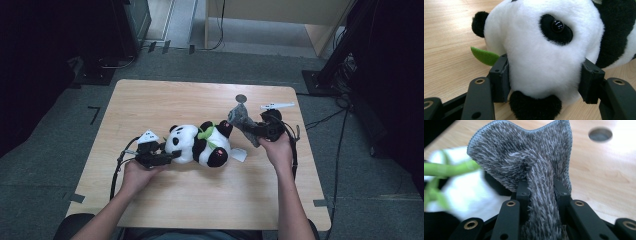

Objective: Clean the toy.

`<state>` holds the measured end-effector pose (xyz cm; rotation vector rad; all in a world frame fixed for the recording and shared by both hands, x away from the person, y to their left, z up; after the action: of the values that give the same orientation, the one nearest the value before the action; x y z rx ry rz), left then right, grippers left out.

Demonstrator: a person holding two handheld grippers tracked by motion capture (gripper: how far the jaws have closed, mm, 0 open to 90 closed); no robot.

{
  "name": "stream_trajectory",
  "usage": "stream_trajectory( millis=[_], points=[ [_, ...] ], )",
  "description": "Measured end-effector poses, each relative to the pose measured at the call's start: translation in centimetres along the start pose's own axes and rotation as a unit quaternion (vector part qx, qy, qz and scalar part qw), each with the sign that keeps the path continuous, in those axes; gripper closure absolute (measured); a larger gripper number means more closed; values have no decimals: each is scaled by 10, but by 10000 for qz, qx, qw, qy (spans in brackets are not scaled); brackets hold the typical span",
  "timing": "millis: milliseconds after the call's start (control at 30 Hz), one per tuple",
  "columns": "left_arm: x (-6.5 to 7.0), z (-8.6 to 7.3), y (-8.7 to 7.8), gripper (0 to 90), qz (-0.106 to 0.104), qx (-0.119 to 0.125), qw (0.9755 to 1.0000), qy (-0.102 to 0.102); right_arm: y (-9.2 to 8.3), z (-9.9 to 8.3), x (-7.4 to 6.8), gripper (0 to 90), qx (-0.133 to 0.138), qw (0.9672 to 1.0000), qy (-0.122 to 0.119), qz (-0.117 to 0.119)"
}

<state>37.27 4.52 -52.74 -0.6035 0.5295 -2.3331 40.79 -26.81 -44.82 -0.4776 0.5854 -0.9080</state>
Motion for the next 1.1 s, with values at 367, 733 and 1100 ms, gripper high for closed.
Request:
stream_trajectory(
  millis=[367,733,1100],
  points=[
    [1,0,0,390,-12,39,10000,-37,9,9,-84,728,147,9935,-832,760],
    [2,0,0,406,57,-18,10000,8,40,-18,-78,728,-262,9934,-654,909],
    [2,0,0,405,21,-13,10000,-75,31,-44,-51,731,-358,9959,-438,711]
  ],
)
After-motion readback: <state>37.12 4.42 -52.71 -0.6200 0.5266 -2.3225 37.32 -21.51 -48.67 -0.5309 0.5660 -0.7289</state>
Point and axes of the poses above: each handheld gripper's, and its own axes: y roughly forward along the jaws, z roughly out of its top, x roughly to its right, the point moved 7 cm from there along y, roughly forward along the jaws, and after that the axes turned 3 degrees about x, right-handed, at the moved point
